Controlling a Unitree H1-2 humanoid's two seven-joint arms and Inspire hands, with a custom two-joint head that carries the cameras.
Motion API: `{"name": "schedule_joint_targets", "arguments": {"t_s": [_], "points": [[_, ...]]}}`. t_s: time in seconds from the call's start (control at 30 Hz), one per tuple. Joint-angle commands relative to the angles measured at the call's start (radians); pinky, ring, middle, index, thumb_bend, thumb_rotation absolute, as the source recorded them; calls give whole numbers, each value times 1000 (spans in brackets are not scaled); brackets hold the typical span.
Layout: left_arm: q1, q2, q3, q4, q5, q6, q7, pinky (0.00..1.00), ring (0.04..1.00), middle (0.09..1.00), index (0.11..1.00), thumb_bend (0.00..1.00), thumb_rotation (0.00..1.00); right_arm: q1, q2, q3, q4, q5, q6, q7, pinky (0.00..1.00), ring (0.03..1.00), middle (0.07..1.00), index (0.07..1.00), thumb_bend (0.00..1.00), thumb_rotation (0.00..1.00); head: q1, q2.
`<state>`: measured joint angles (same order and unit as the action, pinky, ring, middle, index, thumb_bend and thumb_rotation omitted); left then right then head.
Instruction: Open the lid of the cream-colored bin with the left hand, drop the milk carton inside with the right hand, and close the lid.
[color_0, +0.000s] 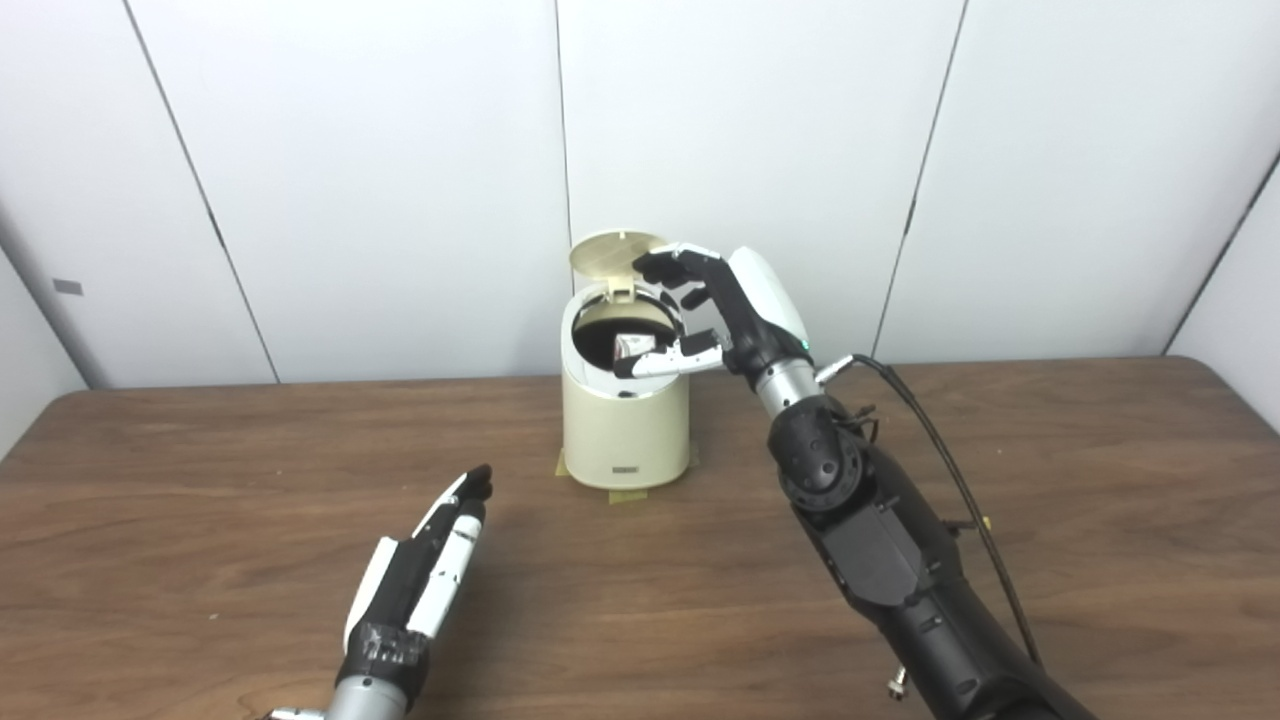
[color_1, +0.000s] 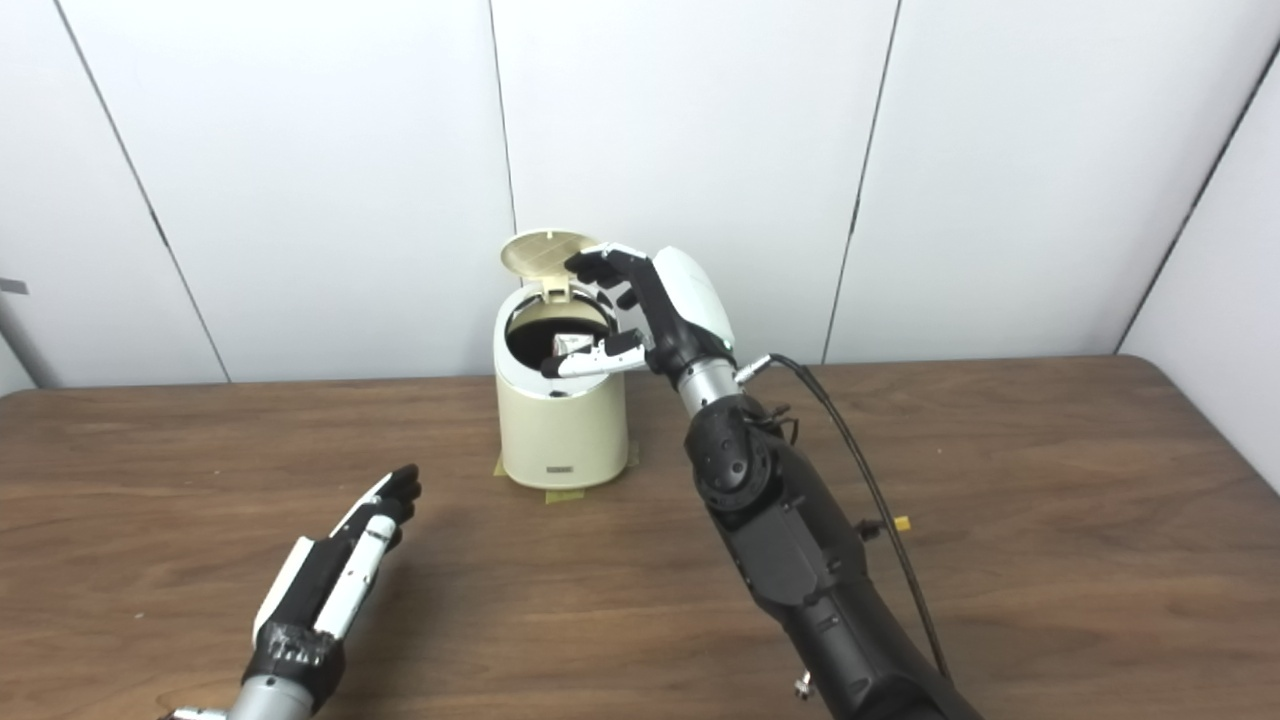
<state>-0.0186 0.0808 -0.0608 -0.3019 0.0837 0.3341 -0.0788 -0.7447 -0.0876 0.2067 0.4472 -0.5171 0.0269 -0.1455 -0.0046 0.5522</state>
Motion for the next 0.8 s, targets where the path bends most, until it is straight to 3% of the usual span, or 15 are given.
{"name": "schedule_joint_targets", "arguments": {"t_s": [0.0, 0.1, 0.17, 0.2, 0.27, 0.47, 0.77], "points": [[-33, 3, -4, -19, 8, -24, 2, 993, 968, 952, 939, 367, 835, -57, -9, -5, -38, 2, -14, -7, 615, 715, 760, 723, 997, 263, -1, 0], [-32, 3, -5, -14, 7, -30, -2, 987, 965, 951, 940, 370, 818, -55, -4, -16, -38, 14, -36, -25, 581, 675, 716, 688, 971, 237, -1, -1], [-31, 1, -4, -16, 8, -27, -1, 993, 966, 951, 938, 369, 805, -50, 7, -35, -46, 34, -38, -41, 525, 602, 629, 618, 908, 163, -1, -1], [-30, 1, -4, -17, 9, -25, 0, 990, 965, 950, 937, 366, 800, -47, 11, -42, -54, 42, -33, -43, 492, 564, 590, 555, 721, 151, -2, -1], [-30, 1, -4, -16, 11, -25, 1, 997, 969, 951, 938, 366, 793, -40, 9, -46, -77, 44, -15, -36, 409, 463, 501, 500, 572, 31, -4, -2], [-33, -10, 4, -16, -10, -23, -1, 985, 959, 946, 936, 362, 735, 13, -3, -55, -172, 38, 52, -15, 372, 428, 476, 486, 533, 0, -12, -2], [-66, -9, 4, -7, -17, -19, -8, 1000, 967, 942, 943, 360, 755, 157, 4, -115, -284, 69, 68, -40, 393, 440, 481, 488, 523, 0, -16, 1]]}}
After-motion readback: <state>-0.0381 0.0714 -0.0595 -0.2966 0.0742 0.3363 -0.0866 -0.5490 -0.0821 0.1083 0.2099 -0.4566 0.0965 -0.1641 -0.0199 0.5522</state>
